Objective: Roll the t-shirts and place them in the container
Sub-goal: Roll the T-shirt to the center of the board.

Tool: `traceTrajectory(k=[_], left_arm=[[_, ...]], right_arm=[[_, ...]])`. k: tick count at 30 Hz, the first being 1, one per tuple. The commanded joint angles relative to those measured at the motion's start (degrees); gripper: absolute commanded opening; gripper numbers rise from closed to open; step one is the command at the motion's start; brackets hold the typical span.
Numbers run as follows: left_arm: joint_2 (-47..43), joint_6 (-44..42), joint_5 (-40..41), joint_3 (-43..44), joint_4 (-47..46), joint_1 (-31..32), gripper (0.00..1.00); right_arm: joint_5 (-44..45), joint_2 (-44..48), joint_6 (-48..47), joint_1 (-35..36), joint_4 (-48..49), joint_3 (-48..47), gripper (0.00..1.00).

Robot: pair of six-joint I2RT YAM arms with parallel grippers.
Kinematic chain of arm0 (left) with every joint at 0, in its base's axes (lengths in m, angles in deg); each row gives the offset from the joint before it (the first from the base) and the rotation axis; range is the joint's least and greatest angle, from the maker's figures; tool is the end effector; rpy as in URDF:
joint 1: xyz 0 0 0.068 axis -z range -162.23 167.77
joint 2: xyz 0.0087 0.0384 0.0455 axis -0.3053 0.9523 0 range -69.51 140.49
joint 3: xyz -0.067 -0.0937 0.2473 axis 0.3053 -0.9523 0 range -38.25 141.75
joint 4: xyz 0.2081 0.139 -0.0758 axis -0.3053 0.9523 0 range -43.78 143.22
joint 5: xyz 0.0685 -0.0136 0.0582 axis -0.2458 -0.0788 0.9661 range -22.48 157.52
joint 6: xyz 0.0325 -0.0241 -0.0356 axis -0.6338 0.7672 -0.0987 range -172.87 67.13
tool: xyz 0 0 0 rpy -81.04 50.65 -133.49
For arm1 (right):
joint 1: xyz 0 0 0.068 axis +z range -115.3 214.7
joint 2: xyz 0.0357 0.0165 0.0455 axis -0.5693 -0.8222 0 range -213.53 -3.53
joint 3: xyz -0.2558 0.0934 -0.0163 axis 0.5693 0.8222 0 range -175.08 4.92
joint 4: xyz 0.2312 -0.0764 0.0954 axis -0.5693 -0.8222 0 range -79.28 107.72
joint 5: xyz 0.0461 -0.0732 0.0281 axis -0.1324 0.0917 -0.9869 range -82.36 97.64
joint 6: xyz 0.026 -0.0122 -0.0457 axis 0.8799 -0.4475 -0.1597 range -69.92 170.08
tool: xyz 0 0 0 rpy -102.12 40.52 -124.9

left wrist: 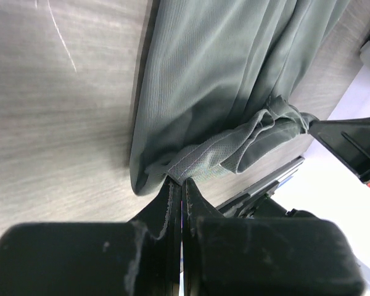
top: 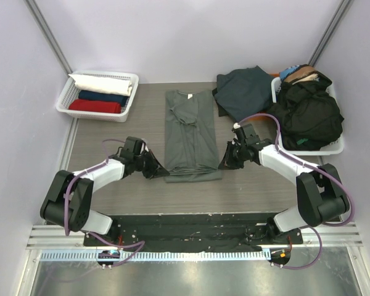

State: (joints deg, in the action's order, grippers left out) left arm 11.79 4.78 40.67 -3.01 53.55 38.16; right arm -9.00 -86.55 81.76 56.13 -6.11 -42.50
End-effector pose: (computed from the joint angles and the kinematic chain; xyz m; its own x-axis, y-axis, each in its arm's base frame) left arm 0.2348 -0.1043 0.1548 -0.8784 -0.4777 -0.0127 -0.3343 0.6334 -0.6979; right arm 0.2542 0.1107 0.1886 -0.9371 0.1727 -0.3034 0.0076 0.8790 0.4768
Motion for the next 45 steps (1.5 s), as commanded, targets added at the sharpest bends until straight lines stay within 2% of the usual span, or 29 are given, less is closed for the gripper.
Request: traceTrajectory(k=[1, 15, 16, 17, 19, 21, 23, 26, 30, 31, 32, 33, 34, 36, 37, 45], left_arm=[[1.93, -1.31, -1.80, 3.25, -1.53, -0.78, 0.00], [6.85, -1.66, -2.24, 6.76, -3.20, -0.96, 0.02], [6.86, -1.57, -2.41, 6.94, -3.29, -0.87, 0.04], [6.86, -1.66, -2.50, 7.12, -3.20, -0.96, 0.20], [6.60, -1.75, -2.07, 7.65, -3.12, -0.96, 0.30], [6.24, -2.01, -1.63, 8.17, -2.59, -1.04, 0.38], [4.93, -2.10, -0.92, 9.14, -1.62, -0.96, 0.45], [2.03, -2.89, 0.13, 9.93, 0.13, -0.96, 0.47], [-2.27, -5.87, 2.06, 9.85, 3.30, -1.04, 0.48], [-4.46, -6.40, 1.89, 8.97, 3.74, -0.96, 0.44], [-5.52, -7.02, 1.80, 8.36, 3.74, -0.87, 0.40], [-6.75, -7.54, 1.80, 7.65, 3.74, -0.70, 0.37], [-7.72, -8.42, 1.80, 6.78, 3.74, -0.61, 0.22], [-9.75, -9.22, 1.63, 4.40, 3.74, -0.08, 0.10], [-10.01, -9.48, 1.45, 3.70, 3.65, 0.18, 0.00], [-6.87, -6.85, 0.75, 0.70, -3.02, 5.28, 0.00]], right_arm=[[-0.14, -1.00, -1.45, -0.77, 0.54, -2.59, 0.01], [-0.14, -3.90, -1.10, -1.57, 2.21, -5.49, 0.04], [-0.14, -4.07, -0.92, -1.57, 2.21, -5.67, 0.07], [0.38, -3.99, -1.01, -1.65, 2.21, -5.93, 0.15], [1.00, -3.64, -0.75, -1.74, 2.21, -6.02, 0.37], [1.79, -2.67, -0.66, -1.92, 2.30, -6.28, 0.45], [1.88, -1.27, -0.57, -2.09, 2.13, -6.46, 0.48], [2.84, 1.88, -0.66, -2.09, 1.95, -6.02, 0.49], [4.33, 7.24, -1.79, -2.09, 1.60, -4.53, 0.49], [4.43, 8.65, -2.93, -2.09, 1.60, -3.31, 0.47], [4.43, 9.71, -3.81, -2.01, 1.42, -2.69, 0.42], [4.43, 11.38, -4.43, -2.01, 1.34, -2.16, 0.31], [3.99, 11.91, -4.78, -1.92, 0.20, -1.46, 0.22], [2.50, 12.97, -5.75, -1.66, -0.33, -0.40, 0.06], [1.10, 13.15, -5.67, -1.48, -0.42, 0.82, 0.03], [-7.16, 10.43, -0.14, 0.01, 7.99, 6.98, 0.01]])
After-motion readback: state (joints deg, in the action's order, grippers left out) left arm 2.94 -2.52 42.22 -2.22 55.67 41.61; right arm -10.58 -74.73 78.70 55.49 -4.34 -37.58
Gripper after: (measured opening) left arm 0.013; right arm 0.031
